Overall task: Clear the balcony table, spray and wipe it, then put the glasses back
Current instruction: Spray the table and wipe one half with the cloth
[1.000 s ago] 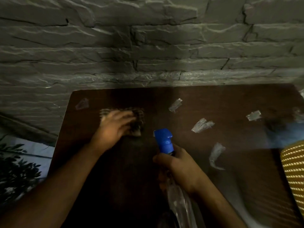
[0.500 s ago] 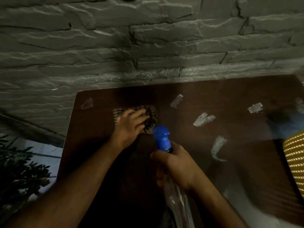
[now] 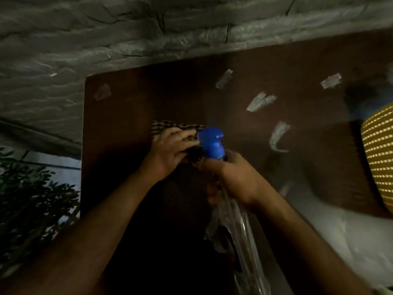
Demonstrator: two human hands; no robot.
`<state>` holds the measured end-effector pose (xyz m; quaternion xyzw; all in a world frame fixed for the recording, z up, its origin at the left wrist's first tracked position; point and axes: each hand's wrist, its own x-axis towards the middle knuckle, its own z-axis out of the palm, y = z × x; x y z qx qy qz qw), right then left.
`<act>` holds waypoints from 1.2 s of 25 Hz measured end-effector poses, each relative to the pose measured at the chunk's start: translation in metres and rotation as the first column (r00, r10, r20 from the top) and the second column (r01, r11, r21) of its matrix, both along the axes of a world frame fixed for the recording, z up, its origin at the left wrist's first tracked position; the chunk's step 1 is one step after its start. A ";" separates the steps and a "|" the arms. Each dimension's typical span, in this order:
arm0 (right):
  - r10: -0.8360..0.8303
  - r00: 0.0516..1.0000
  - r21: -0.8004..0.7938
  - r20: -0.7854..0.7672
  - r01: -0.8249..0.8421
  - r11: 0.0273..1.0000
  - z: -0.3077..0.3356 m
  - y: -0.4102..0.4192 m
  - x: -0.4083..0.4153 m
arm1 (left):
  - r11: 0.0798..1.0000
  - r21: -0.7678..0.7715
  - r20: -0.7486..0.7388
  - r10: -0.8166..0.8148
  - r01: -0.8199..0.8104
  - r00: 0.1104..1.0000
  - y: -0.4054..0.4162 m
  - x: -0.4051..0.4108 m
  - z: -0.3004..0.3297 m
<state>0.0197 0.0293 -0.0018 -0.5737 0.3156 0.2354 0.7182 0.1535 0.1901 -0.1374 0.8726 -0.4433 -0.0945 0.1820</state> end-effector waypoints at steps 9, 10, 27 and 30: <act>-0.012 1.000 -0.013 0.023 0.013 1.000 0.005 0.016 -0.032 | 1.000 0.018 -0.060 -0.018 0.019 0.998 -0.011 -0.021 0.014; -0.001 1.000 -0.009 0.016 0.001 1.000 0.006 0.017 -0.036 | 0.999 -0.027 -0.019 0.029 -0.030 0.999 0.004 0.000 0.014; 0.234 0.972 -0.111 0.026 -0.230 0.967 -0.015 0.016 -0.088 | 0.969 -0.032 -0.122 0.239 -0.244 0.963 0.021 -0.084 0.014; 0.269 0.960 -0.140 0.075 -0.257 0.956 -0.013 0.002 -0.100 | 0.967 -0.030 -0.070 0.250 -0.252 0.966 0.084 -0.120 0.017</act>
